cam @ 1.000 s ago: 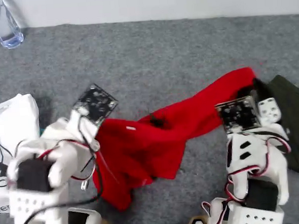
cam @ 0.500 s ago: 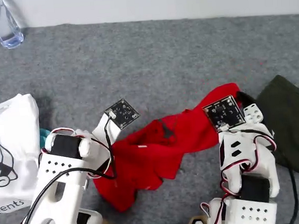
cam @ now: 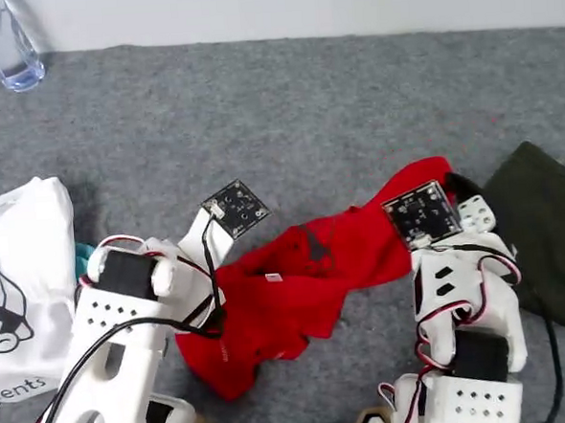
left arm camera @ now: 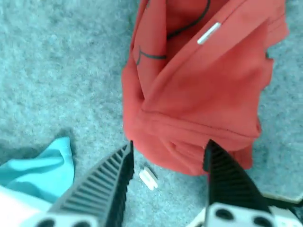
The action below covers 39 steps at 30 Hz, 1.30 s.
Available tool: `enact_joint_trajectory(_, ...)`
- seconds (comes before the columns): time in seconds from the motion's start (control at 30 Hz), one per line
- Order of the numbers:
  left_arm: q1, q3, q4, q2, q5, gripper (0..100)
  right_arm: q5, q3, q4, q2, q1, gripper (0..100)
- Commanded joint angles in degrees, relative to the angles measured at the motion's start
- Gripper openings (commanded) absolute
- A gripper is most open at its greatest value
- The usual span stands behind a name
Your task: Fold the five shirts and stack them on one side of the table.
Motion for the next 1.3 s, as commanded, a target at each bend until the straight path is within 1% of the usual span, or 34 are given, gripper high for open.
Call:
enact_joint_trajectory(0.0, 0.4, 1.9, -5.5, 0.9, 0.6, 20, 0.5, -0.9, 0.3, -0.6, -1.1, 0.8)
enact_joint_trajectory(0.13, 0.4, 0.7, -7.7, 8.0, 0.5, 20, 0.5, -0.9, 0.3, -0.6, -1.3, 0.8)
enact_joint_trajectory(0.27, 0.1, -4.0, -7.5, 17.8, 0.4, 19, 0.5, -0.9, 0.3, -0.6, -1.1, 0.8)
enact_joint_trajectory(0.37, 0.1, -6.5, -5.9, 21.9, 0.2, 18, 0.5, -0.9, 0.3, -0.6, -1.0, 0.8)
enact_joint_trajectory(0.53, 0.2, -5.5, -5.6, 22.3, -1.9, 12, 0.5, -0.9, 0.0, -0.6, -1.1, 0.8)
enact_joint_trajectory(0.7, 1.4, -1.5, -8.4, 22.6, -3.3, 9, 0.5, -0.9, 0.0, -0.6, -1.3, 0.8)
enact_joint_trajectory(0.87, 1.3, -1.5, -10.4, 22.3, -3.3, 10, 0.5, -0.9, 0.3, -0.6, -1.0, 0.8)
enact_joint_trajectory(1.07, -0.6, -3.6, -11.3, 22.6, -1.2, 21, 0.5, -0.9, 0.3, -0.6, -0.8, 0.8)
enact_joint_trajectory(1.27, -0.6, -1.3, -12.4, 22.8, -3.0, 19, 0.5, -0.9, 0.3, -0.6, -0.8, 0.8)
